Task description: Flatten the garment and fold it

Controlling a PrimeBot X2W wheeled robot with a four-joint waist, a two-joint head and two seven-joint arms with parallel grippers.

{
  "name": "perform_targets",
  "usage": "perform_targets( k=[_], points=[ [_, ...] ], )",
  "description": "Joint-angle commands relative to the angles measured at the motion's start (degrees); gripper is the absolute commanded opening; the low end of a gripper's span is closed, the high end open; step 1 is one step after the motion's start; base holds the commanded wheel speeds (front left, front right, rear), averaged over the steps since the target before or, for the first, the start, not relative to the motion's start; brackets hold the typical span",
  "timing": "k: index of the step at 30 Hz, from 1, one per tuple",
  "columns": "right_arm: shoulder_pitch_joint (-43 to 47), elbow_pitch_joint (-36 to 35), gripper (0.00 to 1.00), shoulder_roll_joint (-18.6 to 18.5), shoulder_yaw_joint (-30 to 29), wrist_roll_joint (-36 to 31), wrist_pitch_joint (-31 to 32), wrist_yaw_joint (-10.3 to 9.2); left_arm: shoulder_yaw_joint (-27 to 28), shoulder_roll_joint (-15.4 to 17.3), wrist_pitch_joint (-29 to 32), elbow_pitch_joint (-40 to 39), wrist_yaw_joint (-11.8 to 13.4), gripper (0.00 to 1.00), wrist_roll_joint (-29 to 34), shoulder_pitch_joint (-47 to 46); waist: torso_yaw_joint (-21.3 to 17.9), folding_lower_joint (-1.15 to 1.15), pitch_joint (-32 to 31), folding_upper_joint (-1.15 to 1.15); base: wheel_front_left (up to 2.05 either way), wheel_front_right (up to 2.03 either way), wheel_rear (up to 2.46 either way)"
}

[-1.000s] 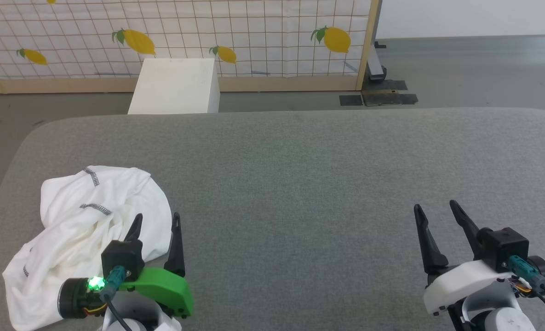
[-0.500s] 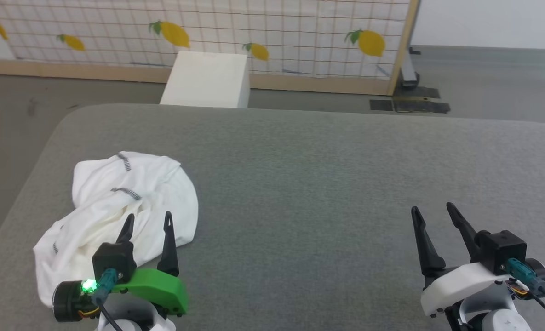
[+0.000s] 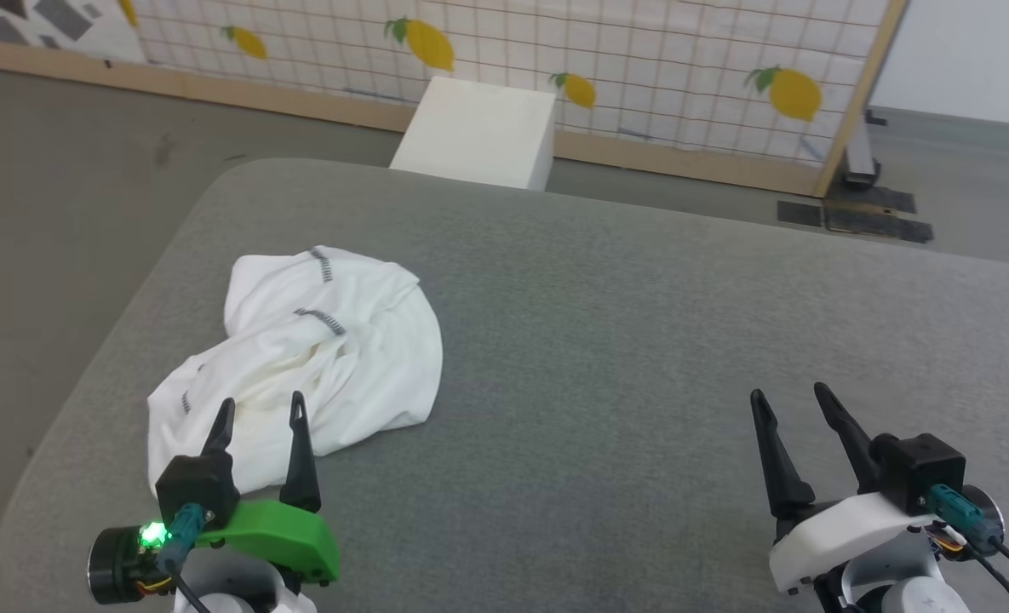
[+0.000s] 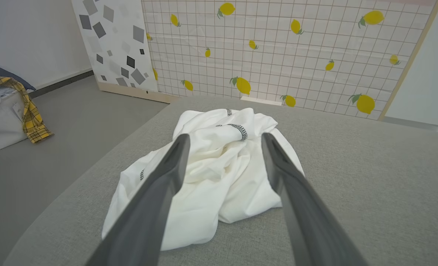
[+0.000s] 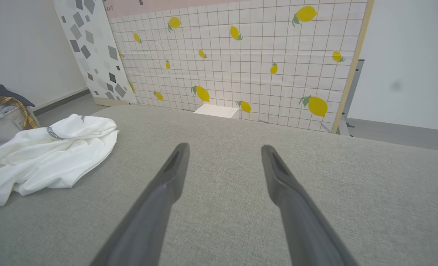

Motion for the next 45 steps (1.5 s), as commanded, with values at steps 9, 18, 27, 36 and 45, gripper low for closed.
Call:
perform_targets(
  k=[9, 18, 27, 36, 45],
  points=[
    [0.26, 1.31, 1.0, 0.04, 0.28, 1.3, -1.17, -0.05, 0.1, 0.74, -1.65, 0.38, 1.14, 1.0, -1.66, 1.63, 6.13, 0.0, 0.34, 0.34, 0.0, 0.0, 0.0],
    [0.44, 2.06, 1.0, 0.04, 0.63, 2.08, -1.7, -0.06, -0.2, 0.73, -2.72, 0.91, 1.74, 1.0, -2.56, 1.99, 9.62, 0.0, 0.61, 0.38, 0.0, 0.0, 0.0],
    [0.43, 2.55, 1.0, 0.05, 1.26, 3.19, -1.98, -0.06, -0.78, 0.9, -3.76, 2.06, 1.93, 1.0, -3.63, 1.26, 11.33, 0.0, 0.98, 0.42, 0.0, 0.0, 0.0],
    [0.5, 2.49, 1.0, 0.05, 0.42, 3.34, -1.79, -0.07, -1.68, 2.28, -0.04, 4.83, -2.0, 1.0, -8.27, -6.78, 12.39, 0.0, 2.51, 0.46, 0.0, 0.0, 0.0],
    [-1.21, 0.65, 1.0, 0.05, 0.17, 1.9, 0.3, -0.08, -1.26, 4.45, 9.71, 16.87, -5.94, 1.0, -14.82, -23.13, 8.86, 0.0, 7.78, 0.5, 0.0, 0.0, 0.0]
  ],
)
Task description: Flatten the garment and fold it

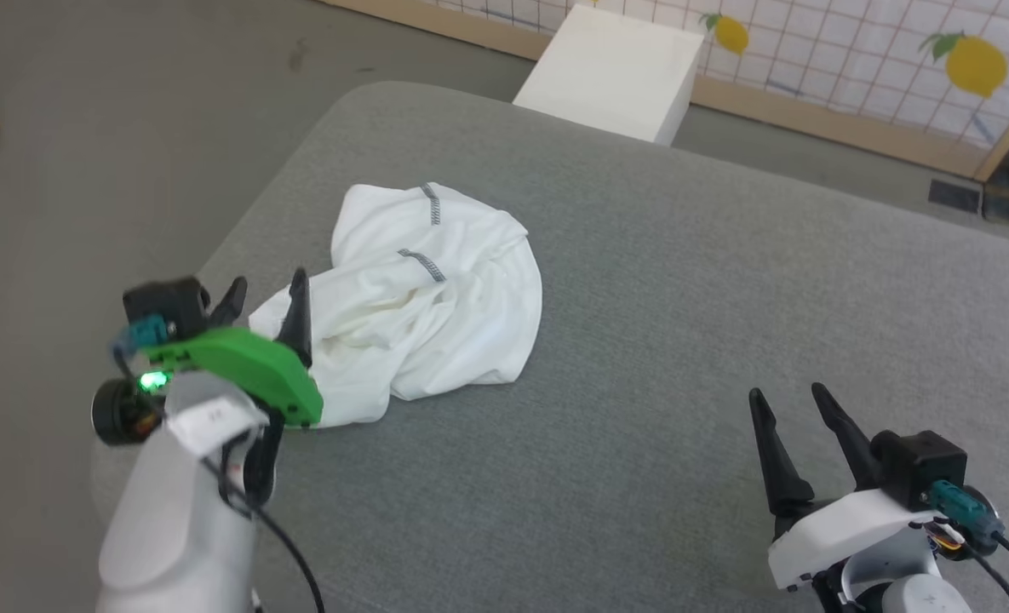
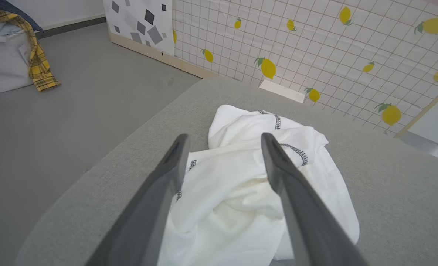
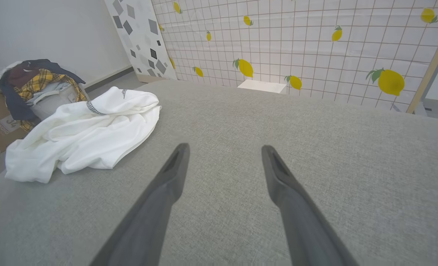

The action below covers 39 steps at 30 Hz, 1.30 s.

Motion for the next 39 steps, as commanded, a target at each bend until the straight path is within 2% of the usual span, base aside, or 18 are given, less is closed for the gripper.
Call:
perform_targets(
  k=[1, 10, 15, 21, 22, 23, 25, 28, 32, 39],
  points=[
    [-0.95, -0.57, 1.0, 0.0, -0.39, -0.68, 0.41, -0.08, -0.13, 0.39, 1.56, 2.16, -0.53, 1.0, -1.31, -3.52, -2.58, 0.0, 3.17, 0.51, 0.0, 0.0, 0.0],
    [-1.11, -4.57, 1.0, 0.0, -2.26, -2.54, 3.07, -0.08, -2.15, 1.44, 13.14, 16.97, -0.55, 1.0, -4.27, -14.62, -7.4, 0.0, 10.43, 0.55, 0.0, 0.0, 0.0],
    [-1.36, -6.31, 1.0, 0.01, -2.66, -2.56, 3.61, -0.09, -4.89, 1.39, 17.19, 23.89, -0.14, 1.0, -3.67, -17.1, -8.05, 0.0, 13.38, 0.57, 0.0, 0.0, 0.0],
    [-1.22, -7.15, 1.0, 0.01, -2.35, -2.59, 4.19, -0.09, -6.35, 0.03, 21.3, 29.33, -1.11, 1.0, -4.62, -17.36, -8.21, 0.0, 14.92, 0.58, 0.0, 0.0, 0.0],
    [-1.12, -7.28, 1.0, 0.01, -2.37, -2.57, 4.27, -0.09, -6.45, -0.13, 21.1, 29.7, -1.29, 0.23, -4.75, -17.36, -8.1, 0.0, 15.03, 0.58, 0.0, 0.0, 0.0],
    [-1.04, -7.35, 1.0, 0.01, -2.41, -2.55, 4.32, -0.09, -6.36, -0.23, 20.46, 29.87, -1.49, 0.0, -4.96, -17.41, -7.97, 0.0, 15.07, 0.58, 0.0, 0.0, 0.0],
    [-0.81, -7.25, 1.0, 0.01, -2.49, -2.48, 4.41, -0.09, -6.1, -0.43, 18.31, 30.02, -1.35, 0.0, -5.12, -17.66, -7.45, 0.0, 14.78, 0.58, 0.0, 0.0, 0.0],
    [-0.59, -6.67, 1.0, 0.01, -2.24, -2.21, 4.27, -0.09, -5.39, 0.1, 11.26, 28.88, 0.05, 0.0, -4.34, -18.87, -6.62, 0.0, 13.62, 0.58, 0.0, 0.0, 0.0],
    [-0.58, -5.06, 1.0, 0.01, -1.45, -1.15, 3.52, -0.09, -4.61, 1.34, 4.03, 27.0, 0.28, 0.0, -3.73, -21.55, -5.83, 0.0, 11.02, 0.58, 0.0, 0.0, 0.0],
    [-0.43, -0.58, 1.0, 0.01, 0.67, 2.08, 0.89, -0.09, -4.63, 5.93, 0.51, 21.56, -1.73, 0.0, -2.6, -30.29, -7.36, 0.0, 5.18, 0.58, 0.0, 0.0, 0.0]
  ],
)
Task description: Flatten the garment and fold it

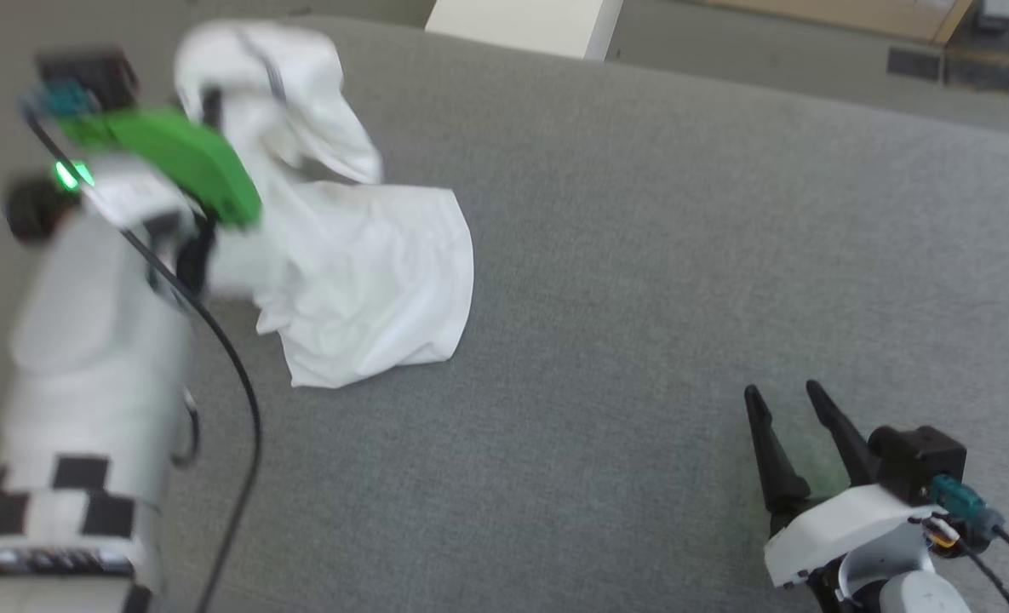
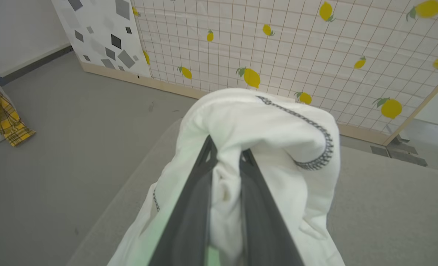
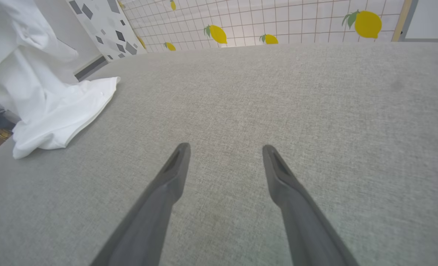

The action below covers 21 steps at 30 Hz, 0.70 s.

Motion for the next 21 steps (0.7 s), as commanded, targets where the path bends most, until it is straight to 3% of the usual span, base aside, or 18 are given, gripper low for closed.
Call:
perform_targets(
  k=[1, 9, 16, 21],
  points=[
    [0.05, 0.87, 1.0, -0.04, 0.22, 0.82, -0.9, -0.09, -0.11, 0.71, -0.21, -1.7, -0.56, 0.0, 0.28, -3.16, -1.42, 0.0, -3.9, 0.57, 0.0, 0.0, 0.0],
    [-0.2, 7.15, 1.0, -0.04, 1.47, 3.55, -4.49, -0.09, -3.82, 1.82, 3.87, -10.84, -2.88, 0.0, 0.69, -15.69, -7.05, 0.0, -9.75, 0.57, 0.0, 0.0, 0.0],
    [-0.97, 11.3, 1.0, -0.04, 2.01, 4.43, -6.34, -0.09, -7.05, -2.15, 6.96, -13.67, -3.64, 0.0, -2.5, -24.22, -13.58, 0.0, -12.3, 0.57, 0.0, 0.0, 0.0],
    [-1.71, 12.82, 1.0, -0.04, 1.56, 3.9, -6.73, -0.09, -10.24, -5.78, 7.33, -12.65, -3.86, 0.0, -5.08, -25.04, -18.21, 0.0, -12.55, 0.57, 0.0, 0.0, 0.0]
  ],
)
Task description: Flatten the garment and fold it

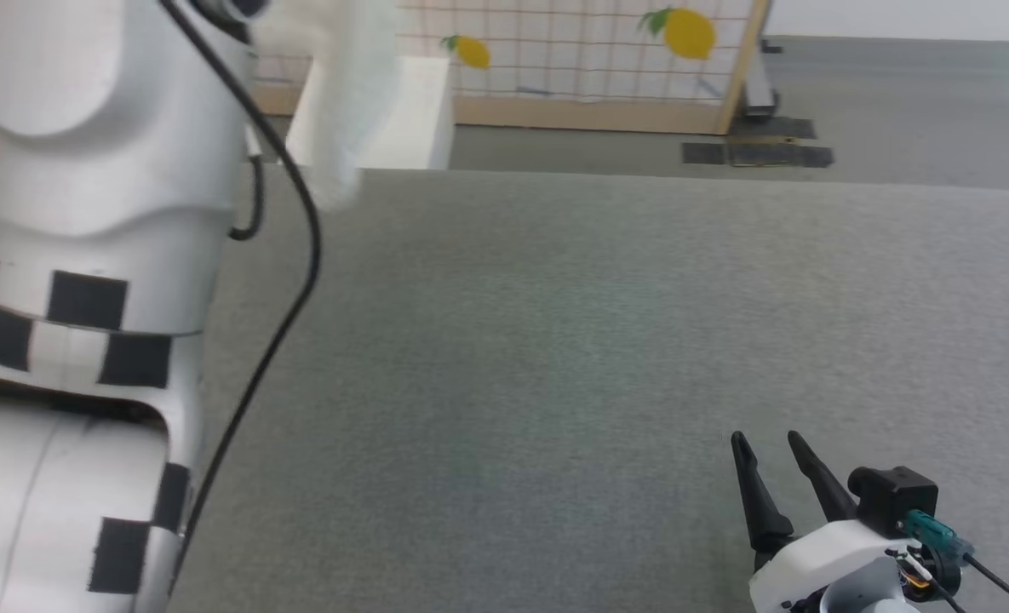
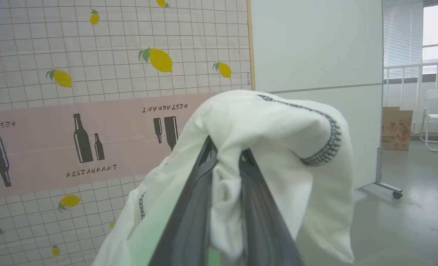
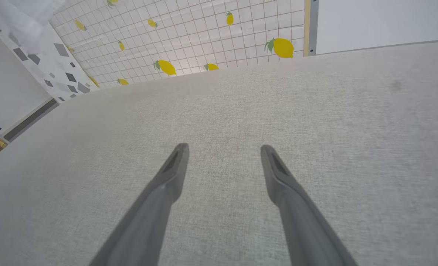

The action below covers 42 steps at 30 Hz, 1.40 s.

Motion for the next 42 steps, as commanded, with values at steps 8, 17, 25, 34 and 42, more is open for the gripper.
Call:
perform_targets(
  k=[8, 17, 25, 34, 42],
  points=[
    [0.18, 0.44, 1.0, -0.04, -3.69, -1.63, -0.25, -0.09, -9.44, -2.96, 1.19, -0.05, -0.39, 0.0, -5.91, 9.65, -8.03, 0.0, -1.88, 0.58, 0.0, 0.0, 0.0],
    [2.27, -0.21, 1.0, -0.04, -5.33, -1.86, 0.6, -0.09, -24.55, -2.75, 6.03, 1.98, -0.4, 0.0, -9.57, 28.67, -7.19, 0.0, -1.75, 0.58, 0.0, 0.0, 0.0],
    [2.68, -0.31, 1.0, -0.04, -4.87, -1.18, 0.84, -0.09, -33.14, -2.93, 9.11, 9.79, -0.4, 0.0, -11.31, 42.67, -6.73, 0.0, -1.77, 0.58, 0.0, 0.0, 0.0],
    [3.7, 0.17, 1.0, -0.04, -5.27, -0.9, 0.67, -0.09, -24.41, -3.59, 6.68, 8.4, -0.31, 1.0, -21.75, 43.51, -5.06, 0.0, -4.08, 0.58, 0.0, 0.0, 0.0],
    [4.78, -0.42, 1.0, -0.04, -5.39, -0.1, 0.84, -0.09, -10.94, 3.78, -0.47, -3.63, 2.84, 1.0, -28.28, 42.85, -3.37, 0.0, -6.46, 0.58, 0.0, 0.0, 0.0]
  ],
)
